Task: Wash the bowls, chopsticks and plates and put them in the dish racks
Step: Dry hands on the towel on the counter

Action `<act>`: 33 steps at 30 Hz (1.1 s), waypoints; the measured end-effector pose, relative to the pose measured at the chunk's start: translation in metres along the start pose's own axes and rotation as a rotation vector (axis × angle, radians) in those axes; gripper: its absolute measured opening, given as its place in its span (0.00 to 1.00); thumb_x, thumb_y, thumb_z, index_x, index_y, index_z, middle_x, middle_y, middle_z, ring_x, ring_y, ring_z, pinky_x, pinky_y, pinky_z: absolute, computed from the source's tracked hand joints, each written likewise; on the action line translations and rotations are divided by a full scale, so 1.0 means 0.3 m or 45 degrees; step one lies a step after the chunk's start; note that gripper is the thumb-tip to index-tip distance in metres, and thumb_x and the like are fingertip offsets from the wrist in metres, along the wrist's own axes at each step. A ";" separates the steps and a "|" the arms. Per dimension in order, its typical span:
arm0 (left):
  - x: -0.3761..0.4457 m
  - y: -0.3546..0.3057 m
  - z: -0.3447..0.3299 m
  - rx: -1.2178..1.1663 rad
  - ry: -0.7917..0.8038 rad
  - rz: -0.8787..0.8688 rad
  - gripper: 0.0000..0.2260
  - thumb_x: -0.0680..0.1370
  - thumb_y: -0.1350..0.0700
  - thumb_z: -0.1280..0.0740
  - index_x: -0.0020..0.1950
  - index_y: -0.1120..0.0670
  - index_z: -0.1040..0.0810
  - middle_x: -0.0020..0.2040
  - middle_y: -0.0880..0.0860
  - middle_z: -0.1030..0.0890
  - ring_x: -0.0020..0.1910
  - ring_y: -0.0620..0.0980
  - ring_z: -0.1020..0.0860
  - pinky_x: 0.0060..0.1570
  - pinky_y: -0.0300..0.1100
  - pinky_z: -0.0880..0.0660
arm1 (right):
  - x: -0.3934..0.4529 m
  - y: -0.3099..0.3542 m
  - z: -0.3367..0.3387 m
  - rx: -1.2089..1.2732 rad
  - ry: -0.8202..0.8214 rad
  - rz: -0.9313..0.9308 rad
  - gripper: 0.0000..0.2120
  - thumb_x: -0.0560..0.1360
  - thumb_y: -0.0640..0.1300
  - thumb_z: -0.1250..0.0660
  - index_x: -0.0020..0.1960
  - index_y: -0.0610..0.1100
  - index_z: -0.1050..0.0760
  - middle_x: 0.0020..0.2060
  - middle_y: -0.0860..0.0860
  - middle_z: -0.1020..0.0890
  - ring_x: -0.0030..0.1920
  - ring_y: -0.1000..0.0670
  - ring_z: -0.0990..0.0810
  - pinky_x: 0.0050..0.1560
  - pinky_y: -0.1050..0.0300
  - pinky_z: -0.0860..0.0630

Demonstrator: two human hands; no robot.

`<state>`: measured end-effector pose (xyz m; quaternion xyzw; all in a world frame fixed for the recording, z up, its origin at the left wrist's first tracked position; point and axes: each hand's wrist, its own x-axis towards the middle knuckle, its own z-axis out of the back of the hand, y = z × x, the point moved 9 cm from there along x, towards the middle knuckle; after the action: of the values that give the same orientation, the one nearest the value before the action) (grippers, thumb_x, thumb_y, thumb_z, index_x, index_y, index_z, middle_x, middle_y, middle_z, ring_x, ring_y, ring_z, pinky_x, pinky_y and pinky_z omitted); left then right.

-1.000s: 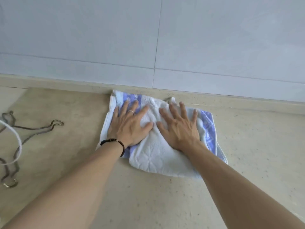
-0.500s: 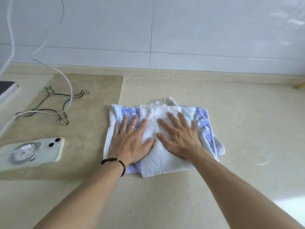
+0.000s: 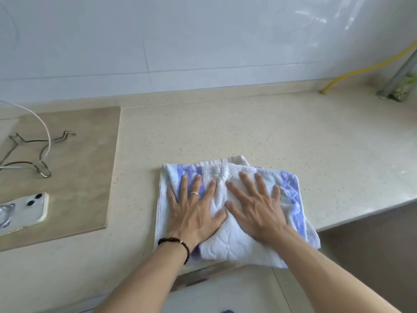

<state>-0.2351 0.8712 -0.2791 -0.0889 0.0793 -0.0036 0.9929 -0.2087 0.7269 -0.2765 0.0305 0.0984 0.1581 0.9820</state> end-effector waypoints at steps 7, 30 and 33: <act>0.622 0.073 0.104 -0.009 -0.048 0.080 0.30 0.81 0.33 0.53 0.81 0.38 0.58 0.83 0.48 0.57 0.81 0.56 0.63 0.75 0.65 0.59 | 0.671 -0.111 0.135 -0.024 -0.085 0.066 0.33 0.76 0.71 0.61 0.79 0.63 0.53 0.81 0.54 0.56 0.80 0.42 0.58 0.73 0.28 0.52; 0.482 -0.157 0.049 -0.040 -0.082 -0.005 0.28 0.83 0.37 0.55 0.82 0.41 0.55 0.83 0.45 0.53 0.81 0.54 0.59 0.77 0.60 0.55 | 0.439 -0.227 0.127 0.049 -0.078 0.090 0.35 0.78 0.65 0.60 0.82 0.52 0.53 0.82 0.50 0.54 0.81 0.46 0.56 0.77 0.41 0.52; 0.260 -0.302 -0.024 0.013 -0.006 -0.045 0.31 0.79 0.37 0.64 0.82 0.43 0.57 0.83 0.45 0.55 0.81 0.55 0.61 0.77 0.62 0.58 | 0.192 -0.291 0.079 0.032 -0.040 0.068 0.44 0.69 0.67 0.72 0.82 0.53 0.56 0.82 0.51 0.57 0.81 0.47 0.59 0.79 0.42 0.54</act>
<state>-0.1587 0.7790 -0.2823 -0.0854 0.0752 -0.0213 0.9933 -0.1238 0.6616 -0.2719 0.0479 0.0839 0.1827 0.9784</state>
